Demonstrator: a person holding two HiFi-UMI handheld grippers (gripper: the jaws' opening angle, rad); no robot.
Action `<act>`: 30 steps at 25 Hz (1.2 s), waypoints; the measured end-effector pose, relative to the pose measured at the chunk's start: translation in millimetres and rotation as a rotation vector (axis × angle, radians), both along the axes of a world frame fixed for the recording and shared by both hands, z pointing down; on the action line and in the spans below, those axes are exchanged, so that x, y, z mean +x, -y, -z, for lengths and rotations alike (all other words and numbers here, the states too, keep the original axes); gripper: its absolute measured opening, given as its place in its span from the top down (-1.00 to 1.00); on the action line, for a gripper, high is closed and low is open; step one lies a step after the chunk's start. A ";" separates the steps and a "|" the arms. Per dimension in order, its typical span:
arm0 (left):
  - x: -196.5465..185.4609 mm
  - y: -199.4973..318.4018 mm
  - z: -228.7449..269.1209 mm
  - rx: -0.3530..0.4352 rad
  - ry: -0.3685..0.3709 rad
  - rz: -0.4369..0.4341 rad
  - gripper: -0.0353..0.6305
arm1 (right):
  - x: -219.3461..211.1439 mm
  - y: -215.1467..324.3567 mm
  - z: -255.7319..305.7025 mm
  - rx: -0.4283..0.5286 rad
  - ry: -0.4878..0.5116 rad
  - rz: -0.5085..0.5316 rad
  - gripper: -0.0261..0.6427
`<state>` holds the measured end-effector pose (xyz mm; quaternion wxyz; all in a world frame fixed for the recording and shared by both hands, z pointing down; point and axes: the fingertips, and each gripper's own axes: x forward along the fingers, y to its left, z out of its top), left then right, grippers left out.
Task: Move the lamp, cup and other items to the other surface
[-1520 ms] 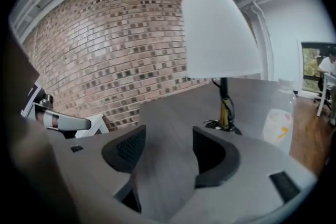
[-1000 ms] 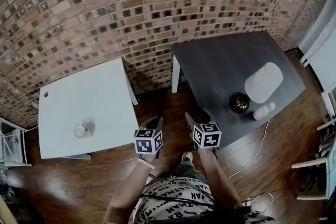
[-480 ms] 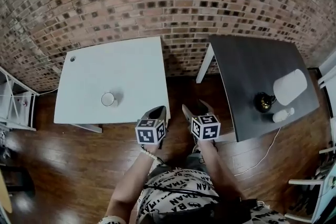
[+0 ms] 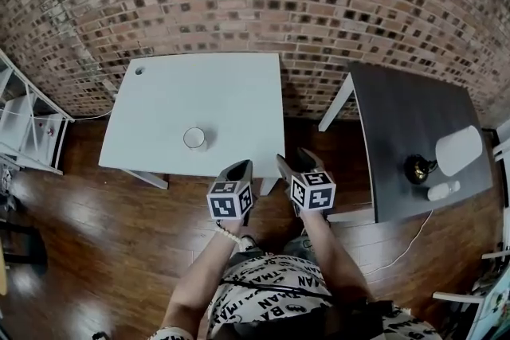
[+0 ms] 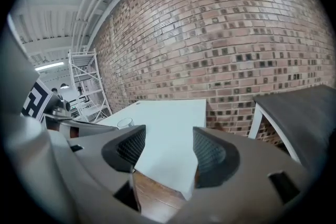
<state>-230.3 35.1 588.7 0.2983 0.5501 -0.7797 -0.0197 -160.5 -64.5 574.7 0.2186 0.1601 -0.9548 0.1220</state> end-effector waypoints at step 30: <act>-132.6 -153.1 -46.1 -0.114 -0.041 0.436 0.88 | -252.0 -151.7 -92.9 0.052 -0.198 0.584 -0.36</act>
